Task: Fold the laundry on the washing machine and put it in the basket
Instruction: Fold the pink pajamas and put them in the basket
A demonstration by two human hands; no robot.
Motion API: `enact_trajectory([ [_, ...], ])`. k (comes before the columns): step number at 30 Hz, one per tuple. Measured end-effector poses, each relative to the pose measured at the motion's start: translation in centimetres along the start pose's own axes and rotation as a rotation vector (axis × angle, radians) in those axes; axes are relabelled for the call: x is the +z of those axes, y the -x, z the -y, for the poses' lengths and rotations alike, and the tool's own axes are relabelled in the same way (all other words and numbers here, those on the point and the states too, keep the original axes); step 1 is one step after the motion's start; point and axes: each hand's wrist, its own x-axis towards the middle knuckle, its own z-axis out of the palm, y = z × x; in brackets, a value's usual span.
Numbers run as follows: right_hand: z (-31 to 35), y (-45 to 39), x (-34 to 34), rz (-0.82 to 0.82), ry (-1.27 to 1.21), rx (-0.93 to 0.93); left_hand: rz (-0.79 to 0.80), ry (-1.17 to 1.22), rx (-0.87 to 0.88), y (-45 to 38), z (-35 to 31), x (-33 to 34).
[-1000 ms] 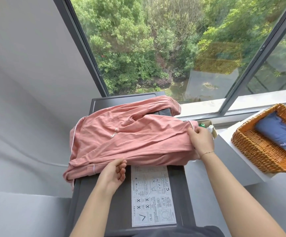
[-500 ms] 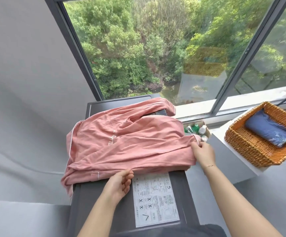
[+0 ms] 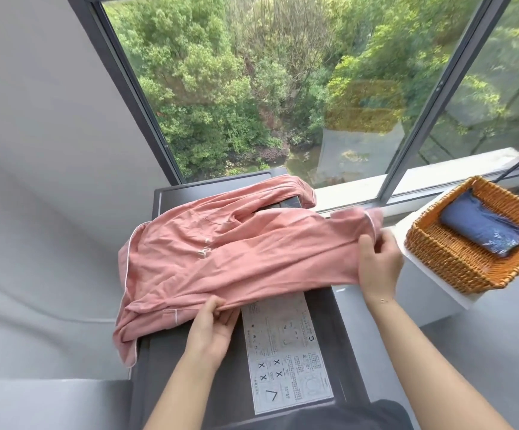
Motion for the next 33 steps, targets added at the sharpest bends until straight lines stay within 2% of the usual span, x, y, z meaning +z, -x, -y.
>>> enact_trajectory([
  [1, -2.0, 0.4, -0.2, 0.03, 0.097, 0.157, -0.026, 0.006, -0.03, -0.1, 0.3, -0.3],
  [3, -6.5, 1.4, -0.8, 0.204, 0.193, 0.474, -0.096, 0.067, -0.128, -0.7, 1.4, -1.0],
  [5, -9.2, 2.4, -1.0, 0.291, 0.053, 0.715, -0.143, 0.124, -0.177, -1.3, 2.5, -1.5],
  [7, -10.3, 2.6, -1.2, 0.284, -0.071, 0.825, -0.136, 0.14, -0.181, -1.2, 3.0, -1.5],
  [11, -9.7, 2.5, -1.5, 0.373, -0.262, 1.027, -0.046, 0.176, -0.181, 0.0, 2.6, -0.5],
  [13, -9.4, 2.4, -1.6, 0.319, -0.246, 0.961, -0.012, 0.195, -0.208, 0.0, 1.9, 0.3],
  [16, -7.8, 1.5, -1.9, 0.162, -0.169, 0.51, -0.029, 0.166, -0.226, -0.6, 1.4, 0.7],
  [19, -4.4, -0.3, -2.8, 0.195, -0.047, 0.066, -0.063, 0.149, -0.178, -1.2, 2.2, -0.7],
  [22, -2.5, -2.0, -3.1, 0.225, 0.144, -0.157, -0.022, 0.135, -0.122, -0.9, 3.0, -1.4],
  [25, -2.0, -3.0, -2.6, 0.205, 0.087, -0.186, 0.034, 0.181, -0.105, -0.9, 3.2, -1.3],
  [28, -3.0, -3.8, -1.3, 0.248, -0.015, -0.027, 0.04, 0.24, -0.158, -1.3, 3.0, -1.5],
  [31, -7.2, -4.0, -0.6, 0.385, 0.31, 0.219, -0.078, 0.192, -0.114, -1.2, 3.0, -1.5],
  [33, -10.4, -3.4, -0.8, 0.425, 0.436, 0.365, -0.239, 0.133, -0.002, -1.1, 2.4, -1.7],
])
